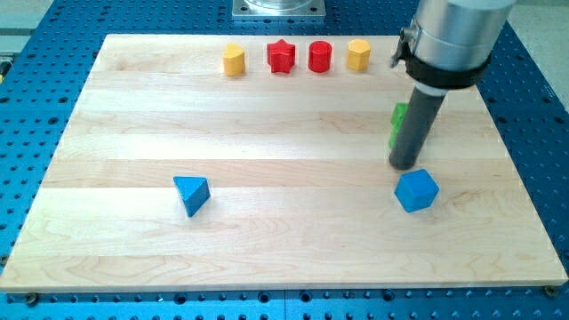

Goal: Place your arm to the right of the triangle

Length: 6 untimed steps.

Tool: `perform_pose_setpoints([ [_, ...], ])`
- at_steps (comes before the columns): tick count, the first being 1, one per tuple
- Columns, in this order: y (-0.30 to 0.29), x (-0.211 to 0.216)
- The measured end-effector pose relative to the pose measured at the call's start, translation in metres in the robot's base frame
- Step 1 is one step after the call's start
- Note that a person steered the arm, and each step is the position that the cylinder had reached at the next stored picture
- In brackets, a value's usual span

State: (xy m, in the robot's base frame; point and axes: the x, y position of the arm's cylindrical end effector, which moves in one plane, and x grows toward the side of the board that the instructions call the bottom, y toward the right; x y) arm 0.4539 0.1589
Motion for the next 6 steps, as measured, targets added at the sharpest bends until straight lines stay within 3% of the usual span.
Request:
perform_pose_setpoints([
  [3, -0.001, 0.015],
  [6, -0.247, 0.08],
])
